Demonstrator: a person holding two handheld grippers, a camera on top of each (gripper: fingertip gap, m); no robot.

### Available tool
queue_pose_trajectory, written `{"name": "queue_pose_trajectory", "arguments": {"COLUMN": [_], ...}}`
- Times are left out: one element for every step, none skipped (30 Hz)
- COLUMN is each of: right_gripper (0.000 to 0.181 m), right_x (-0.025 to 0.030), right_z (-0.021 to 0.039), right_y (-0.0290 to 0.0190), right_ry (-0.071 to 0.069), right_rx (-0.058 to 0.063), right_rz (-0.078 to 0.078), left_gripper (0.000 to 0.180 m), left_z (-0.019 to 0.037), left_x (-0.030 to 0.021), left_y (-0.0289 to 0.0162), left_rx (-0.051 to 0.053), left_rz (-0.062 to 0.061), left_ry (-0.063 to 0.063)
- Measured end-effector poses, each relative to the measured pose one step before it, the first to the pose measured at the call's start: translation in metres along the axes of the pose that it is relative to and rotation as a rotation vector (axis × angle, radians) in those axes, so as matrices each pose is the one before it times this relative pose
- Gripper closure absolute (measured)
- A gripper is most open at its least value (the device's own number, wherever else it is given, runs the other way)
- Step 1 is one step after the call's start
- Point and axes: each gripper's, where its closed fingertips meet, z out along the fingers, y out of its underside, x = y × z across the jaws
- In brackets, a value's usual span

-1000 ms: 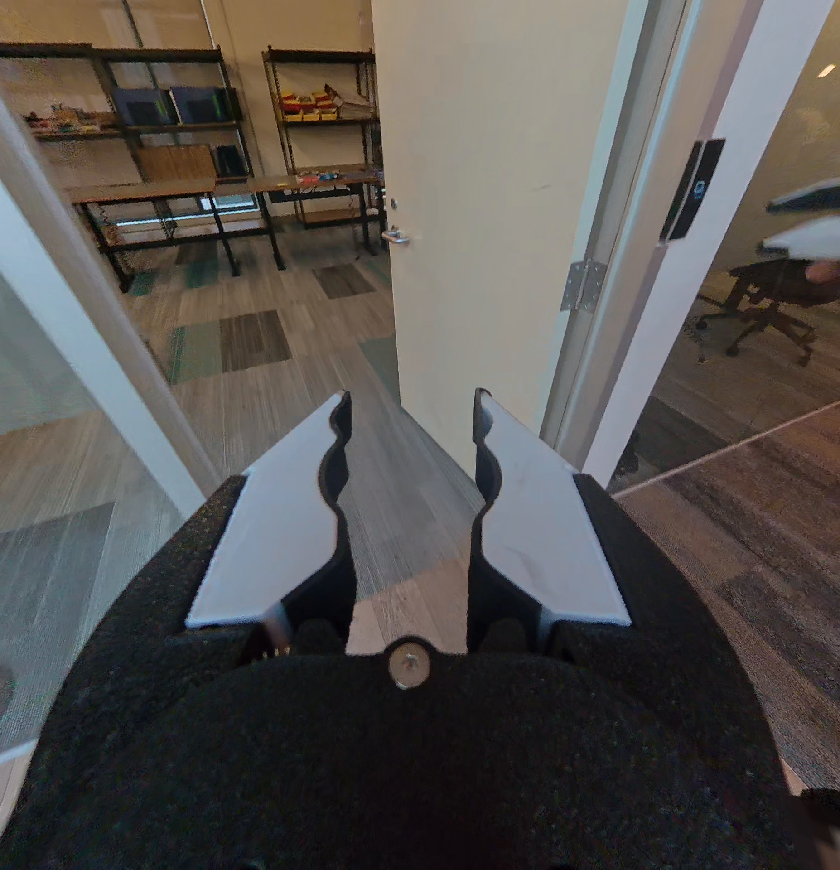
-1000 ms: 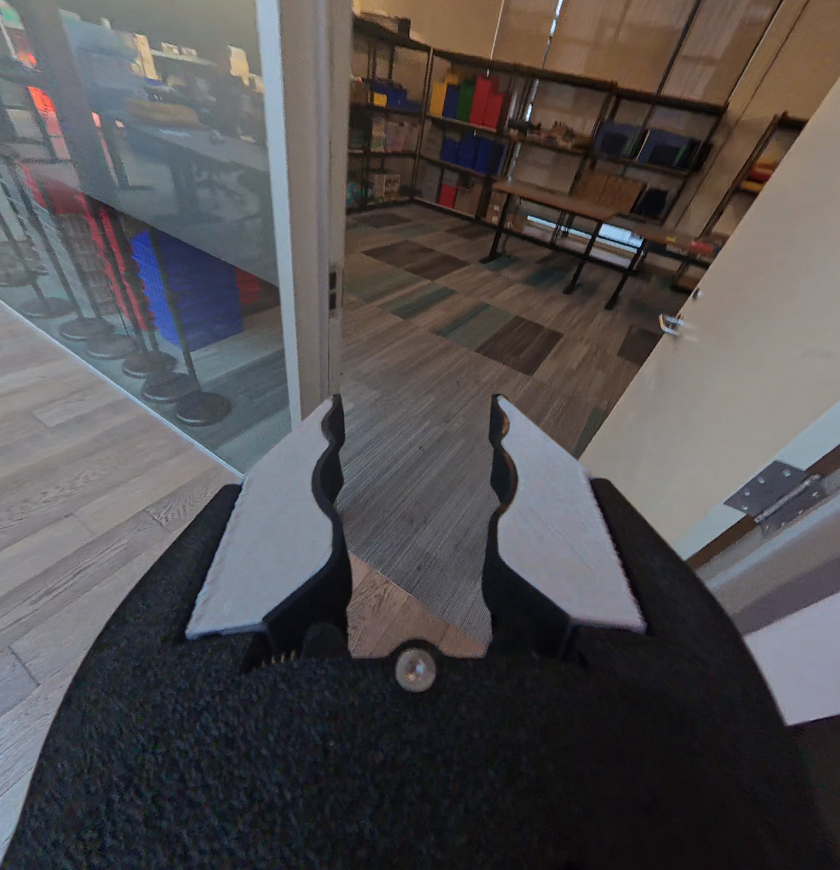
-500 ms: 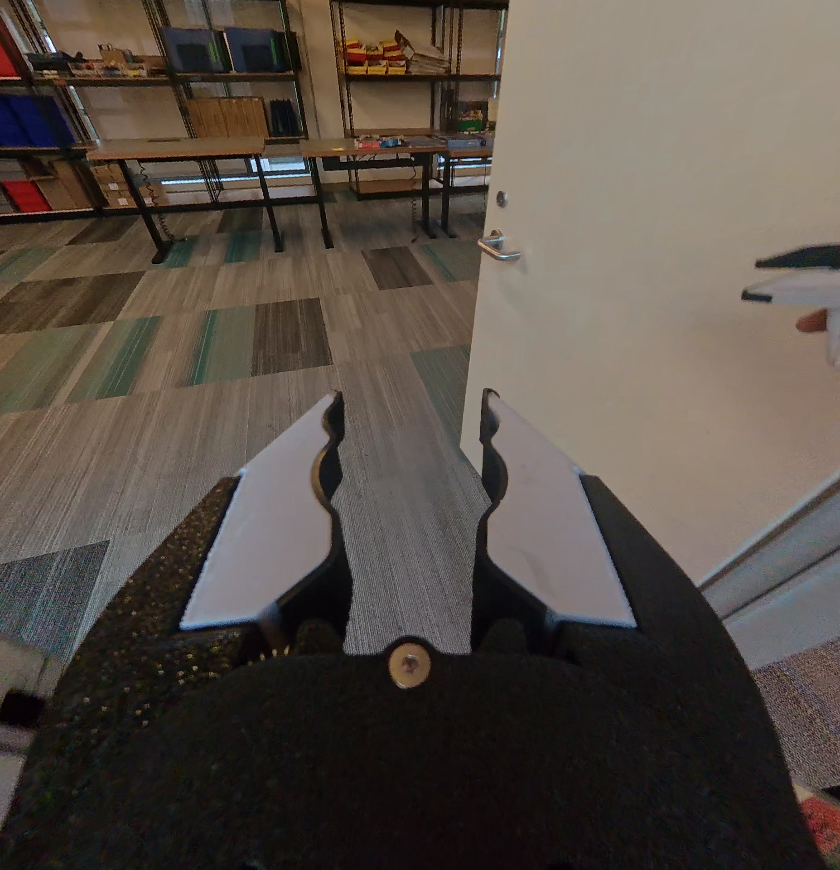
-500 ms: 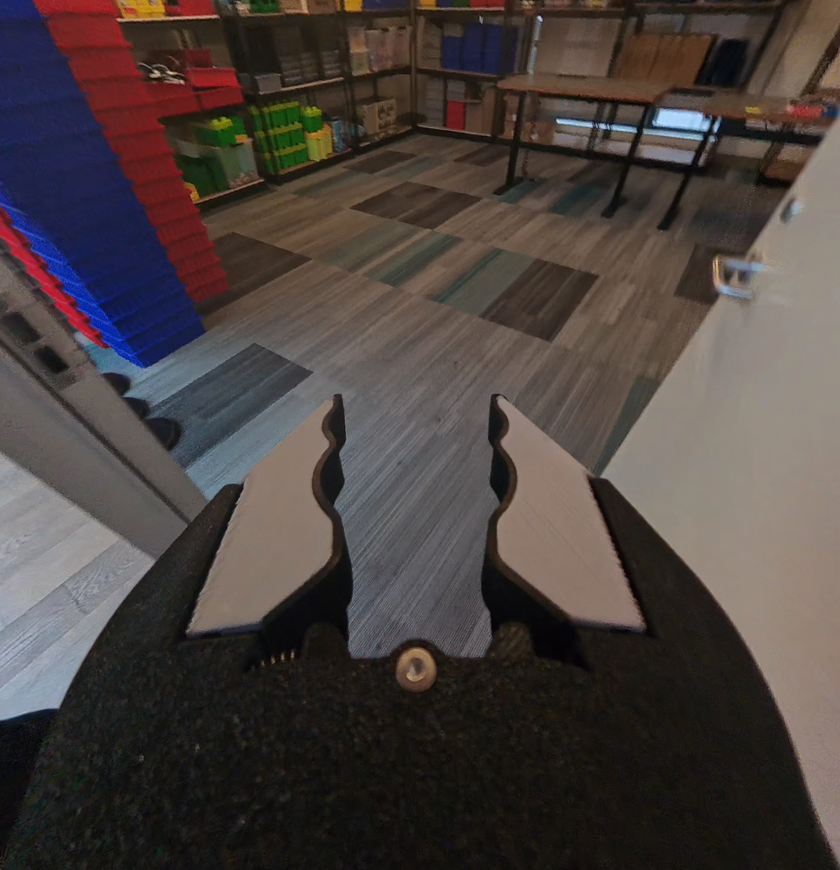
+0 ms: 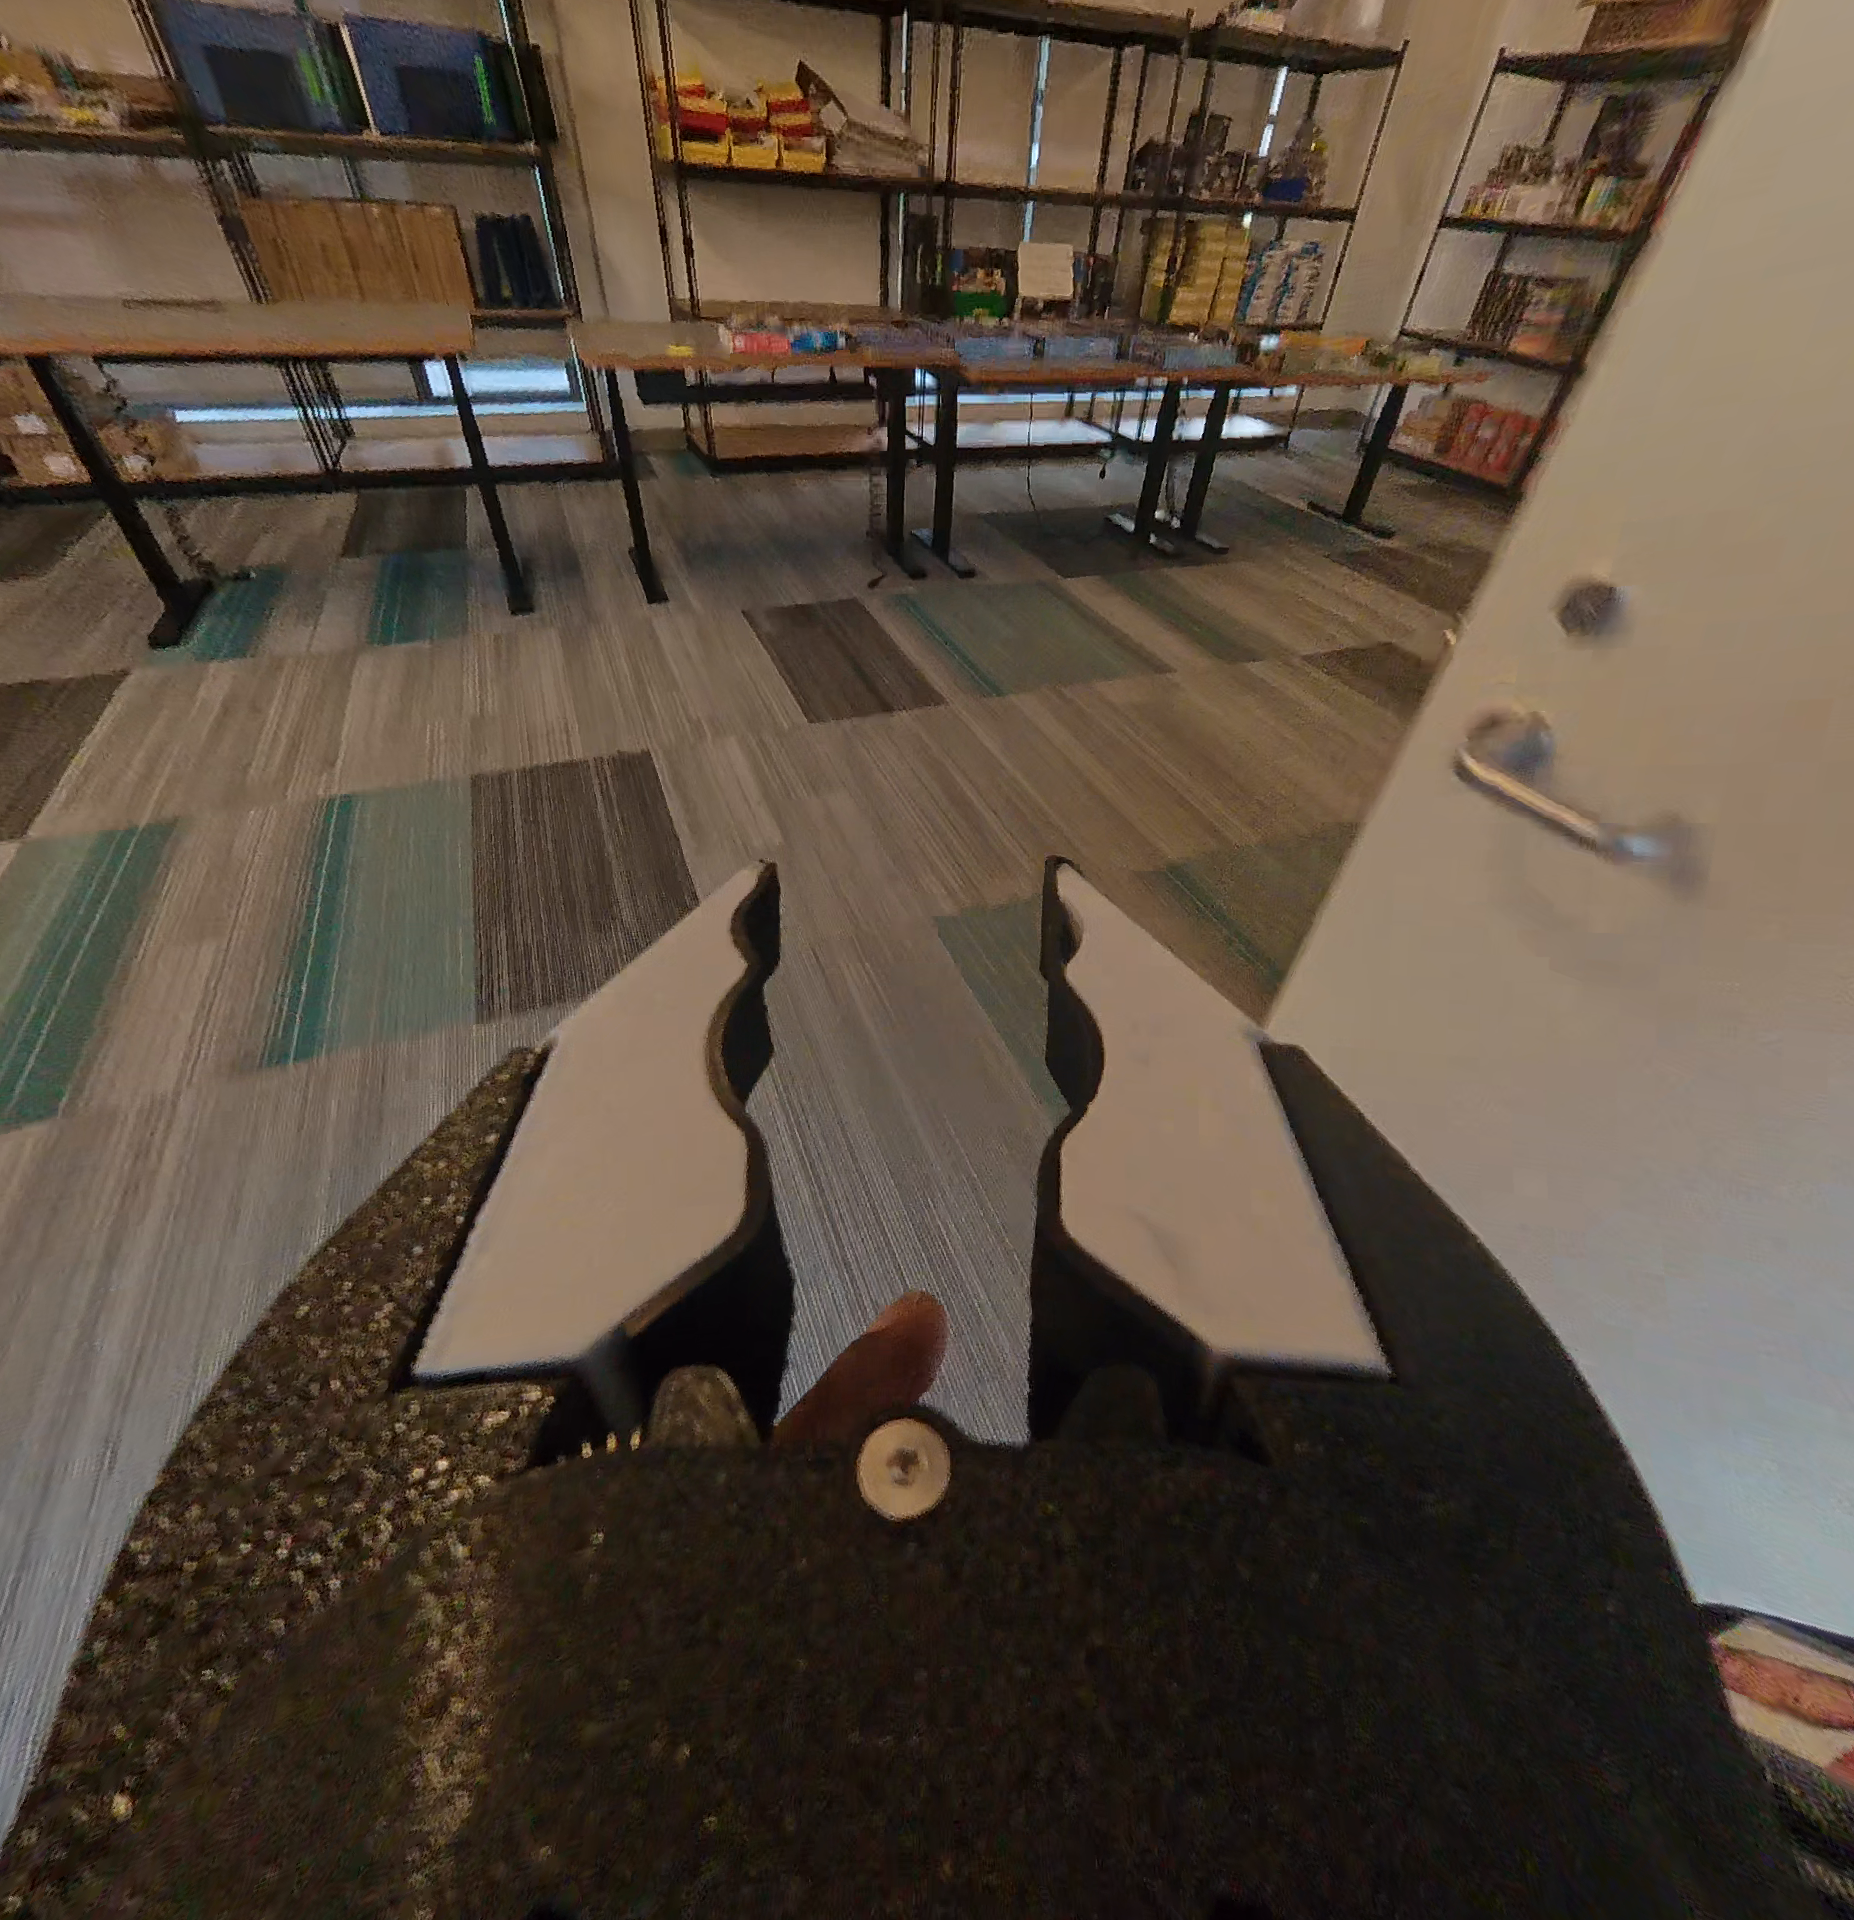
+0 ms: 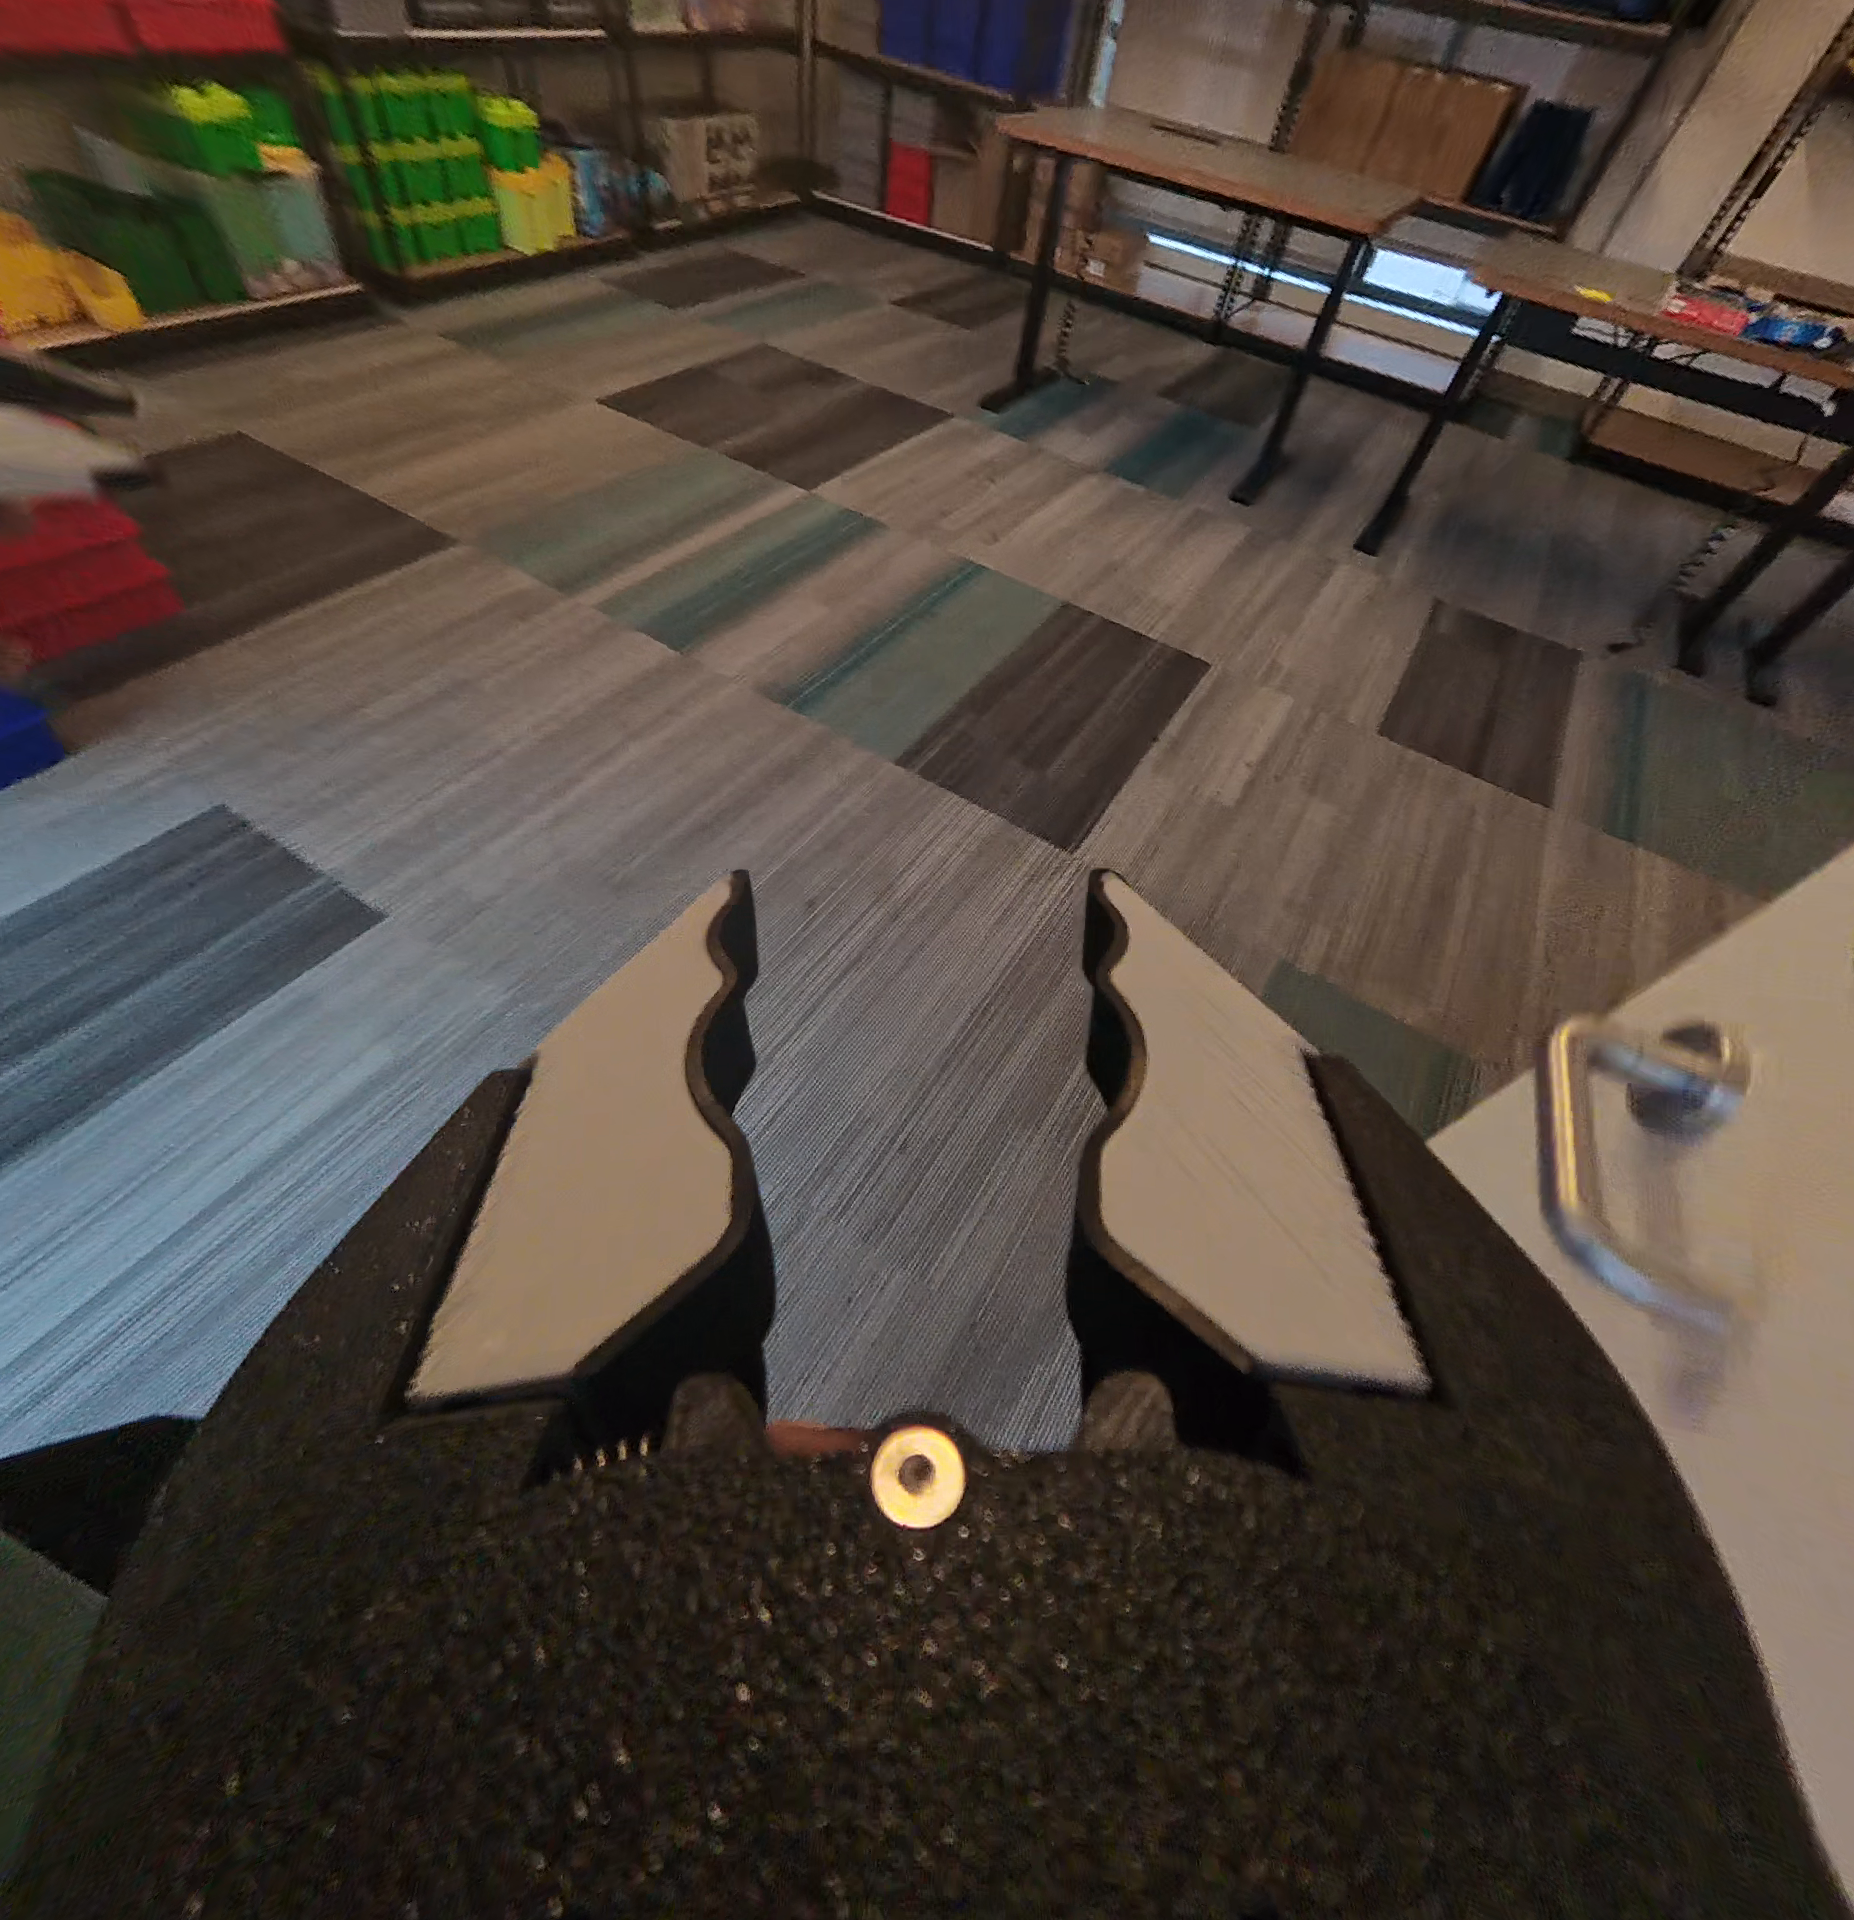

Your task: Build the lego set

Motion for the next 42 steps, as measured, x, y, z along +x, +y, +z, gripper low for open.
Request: {"name": "queue_pose_trajectory", "arguments": {"right_gripper": [0.121, 0.123, 0.125, 0.128, 0.13, 0.135, 0.143, 0.147, 0.151, 0.156, 0.159, 0.161, 0.161, 0.161, 0.161, 0.162, 0.162, 0.161, 0.161, 0.161, 0.16, 0.159, 0.158, 0.154, 0.15, 0.148, 0.146, 0.143, 0.142, 0.14, 0.138, 0.138, 0.139, 0.139, 0.14, 0.14, 0.141, 0.141, 0.141, 0.141, 0.141, 0.142], "right_x": [0.01587, 0.01479, 0.01556, 0.01616, 0.01424, 0.00857, 0.01128, 0.00933, 0.01199, 0.01179, 0.01537, 0.01724, 0.01887, 0.01532, 0.0193, 0.01886, 0.02111, 0.02099, 0.02045, 0.02198, 0.02346, 0.02456, 0.02389, 0.02401, 0.02426, 0.02433, 0.02354, 0.0222, 0.02099, 0.01921, 0.01499, 0.0107, 0.0111, 0.01208, 0.0146, 0.0169, 0.01971, 0.01935, 0.01873, 0.01828, 0.01802, 0.01804], "right_z": [0.02784, 0.02888, 0.0307, 0.03202, 0.03517, 0.04022, 0.0412, 0.04466, 0.04555, 0.04605, 0.04543, 0.04461, 0.04386, 0.04127, 0.04067, 0.03991, 0.03899, 0.0367, 0.0362, 0.03674, 0.03706, 0.03707, 0.03701, 0.03637, 0.03588, 0.03534, 0.03327, 0.03376, 0.03164, 0.03066, 0.02777, 0.02197, 0.02317, 0.02338, 0.02355, 0.02046, 0.02673, 0.02898, 0.03125, 0.03363, 0.03609, 0.03657], "right_y": [-0.01525, -0.01387, -0.01253, -0.01018, -0.00706, -0.00121, -0.00136, 0.00071, -0.00184, -0.00433, -0.00973, -0.01547, -0.02089, -0.02806, -0.03047, -0.03082, -0.03135, -0.03256, -0.03058, -0.02403, -0.01832, -0.01397, -0.00796, -0.00598, -0.00236, 0.00126, 0.00572, 0.00604, 0.00643, 0.00236, -0.00459, -0.01164, -0.01344, -0.01278, -0.01081, -0.0072, -0.00616, -0.00412, -0.00342, -0.00379, -0.00404, -0.00349], "right_ry": [0.0035, -0.004, 0.0023, 0.0053, -0.0056, -0.0189, -0.0289, -0.036, -0.0413, -0.0377, -0.0359, -0.0311, -0.0294, -0.0371, -0.042, -0.0404, -0.038, -0.0381, -0.038, -0.0364, -0.0298, -0.0172, -0.0128, -0.0038, 0.0125, 0.0246, 0.0321, 0.0384, 0.0457, 0.0464, 0.0317, 0.0193, 0.0144, 0.0135, 0.0186, 0.0264, 0.0234, 0.014, 0.007, 0.0033, 0.0041, 0.0072], "right_rx": [-0.0013, -0.0019, 0.0004, 0.0011, -0.0006, -0.0029, -0.0088, -0.0098, -0.007, -0.0049, -0.0024, 0.0019, 0.0021, 0.0147, 0.0209, 0.0061, 0.0039, 0.0163, 0.0222, 0.016, 0.0111, 0.0149, 0.0163, 0.0158, 0.0152, 0.0079, -0.0031, -0.0134, -0.021, -0.0283, -0.016, 0.0016, 0.0027, -0.0038, -0.0079, -0.0072, -0.0042, -0.003, -0.0013, 0.0047, 0.0078, 0.0059], "right_rz": [0.0007, -0.0008, 0.0006, 0.0076, 0.0173, 0.0263, 0.0322, 0.0333, 0.0212, 0.0028, -0.0154, -0.0266, -0.0286, -0.0287, -0.0309, -0.0355, -0.0402, -0.0415, -0.0408, -0.0373, -0.0286, -0.0098, 0.012, 0.0255, 0.0288, 0.0281, 0.027, 0.0268, 0.0286, 0.0356, 0.0384, 0.0318, 0.0153, -0.0066, -0.0205, -0.0147, 0.008, 0.0325, 0.0445, 0.0381, 0.0206, 0.0045], "left_gripper": [0.13, 0.13, 0.129, 0.126, 0.123, 0.12, 0.12, 0.121, 0.123, 0.126, 0.132, 0.136, 0.137, 0.138, 0.138, 0.138, 0.138, 0.138, 0.138, 0.137, 0.137, 0.137, 0.137, 0.137, 0.137, 0.137, 0.137, 0.137, 0.137, 0.137, 0.137, 0.137, 0.137, 0.137, 0.138, 0.138, 0.139, 0.14, 0.14, 0.14, 0.14, 0.14], "left_z": [0.03718, 0.03582, 0.03598, 0.03667, 0.0369, 0.03603, 0.03505, 0.03371, 0.03248, 0.03105, 0.02788, 0.02564, 0.02472, 0.0232, 0.02113, 0.02037, 0.02033, 0.02068, 0.02205, 0.02216, 0.02466, 0.0283, 0.03052, 0.03306, 0.03566, 0.03677, 0.03955, 0.04242, 0.0438, 0.04457, 0.0447, 0.04072, 0.03964, 0.03948, 0.03794, 0.0373, 0.03481, 0.03356, 0.03265, 0.03087, 0.02804, 0.02653], "left_x": [-0.02403, -0.02303, -0.02197, -0.02166, -0.02352, -0.02576, -0.02564, -0.02533, -0.02589, -0.02512, -0.02248, -0.02237, -0.02371, -0.02314, -0.02045, -0.02013, -0.02256, -0.02411, -0.02506, -0.0255, -0.02633, -0.02661, -0.02599, -0.02529, -0.02427, -0.02113, -0.01963, -0.01968, -0.018, -0.01424, -0.01279, -0.01141, -0.01249, -0.01467, -0.01627, -0.01837, -0.01814, -0.02018, -0.02257, -0.02401, -0.02328, -0.02383], "left_y": [-0.02784, -0.0269, -0.0226, -0.01549, -0.00769, -0.00234, 0.00035, 0.00235, 0.00528, 0.00712, 0.0074, 0.00537, 0.00048, -0.00561, -0.01143, -0.01457, -0.01509, -0.01335, -0.0095, -0.00401, -0.00059, 0.00127, 0.00273, 0.00274, 0.00156, 0.00041, -0.00242, -0.00718, -0.01326, -0.0198, -0.02598, -0.02934, -0.03025, -0.0293, -0.026, -0.02071, -0.01317, -0.00557, 0.00081, 0.00524, 0.00909, 0.01047], "left_rx": [0.0216, 0.0272, 0.0224, 0.007, -0.0094, -0.0127, -0.0014, 0.0081, 0.0051, -0.0016, -0.008, -0.0157, -0.0172, -0.0068, 0.0042, 0.0068, 0.0053, 0.0031, -0.001, -0.0051, -0.0049, -0.0038, -0.0027, 0.0017, 0.0063, 0.0062, -0.0002, -0.0043, -0.0023, 0.0018, 0.0071, 0.0112, 0.0122, 0.0129, 0.0148, 0.015, 0.0098, 0.0015, -0.0058, -0.0087, -0.0069, -0.0071], "left_rz": [0.003, -0.0031, -0.0028, 0.0038, 0.0086, 0.0063, -0.0007, -0.0096, -0.0167, -0.0202, -0.0189, -0.0129, -0.007, -0.0067, -0.0109, -0.0108, -0.0056, -0.0007, -0.002, -0.0086, -0.0143, -0.0165, -0.0149, -0.0111, -0.0071, -0.0032, -0.0014, 0.0013, 0.0061, 0.012, 0.024, 0.0411, 0.0527, 0.0526, 0.0441, 0.0347, 0.0287, 0.0236, 0.0158, 0.0071, -0.0043, -0.0233], "left_ry": [0.0061, 0.0076, 0.0123, 0.0111, 0.0041, -0.0047, -0.0074, -0.0097, -0.0185, -0.0258, -0.0276, -0.0329, -0.0403, -0.0378, -0.024, -0.0152, -0.021, -0.0283, -0.0294, -0.0299, -0.031, -0.031, -0.0282, -0.0244, -0.0224, -0.0156, -0.0051, -0.0003, 0.0088, 0.03, 0.0434, 0.0422, 0.0411, 0.0434, 0.0449, 0.0472, 0.045, 0.0356, 0.0265, 0.016, -0.0004, -0.0135]}}
